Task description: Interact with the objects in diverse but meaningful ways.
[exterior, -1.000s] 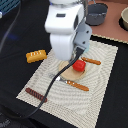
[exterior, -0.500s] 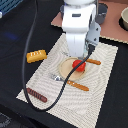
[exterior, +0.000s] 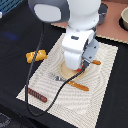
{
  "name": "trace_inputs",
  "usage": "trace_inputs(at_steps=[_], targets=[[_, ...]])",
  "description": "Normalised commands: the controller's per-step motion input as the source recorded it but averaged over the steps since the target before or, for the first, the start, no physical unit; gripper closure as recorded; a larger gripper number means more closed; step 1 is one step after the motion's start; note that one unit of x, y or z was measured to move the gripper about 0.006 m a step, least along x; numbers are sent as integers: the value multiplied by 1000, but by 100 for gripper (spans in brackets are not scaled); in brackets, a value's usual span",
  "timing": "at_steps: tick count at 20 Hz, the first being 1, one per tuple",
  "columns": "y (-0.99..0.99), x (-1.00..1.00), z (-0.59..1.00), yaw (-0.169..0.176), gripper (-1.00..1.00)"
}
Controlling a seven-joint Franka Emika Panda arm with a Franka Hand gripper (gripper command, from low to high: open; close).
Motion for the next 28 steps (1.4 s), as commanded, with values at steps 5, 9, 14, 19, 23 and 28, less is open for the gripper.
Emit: trace_inputs(at_steps=[5, 9, 14, 19, 23, 28], targets=[[97, 130, -275, -54, -100], [109, 146, -267, -49, 100], [97, 133, -267, -52, 100], [71, 111, -349, -57, 100], [132, 98, -195, -57, 100], [463, -537, 898, 0, 100]])
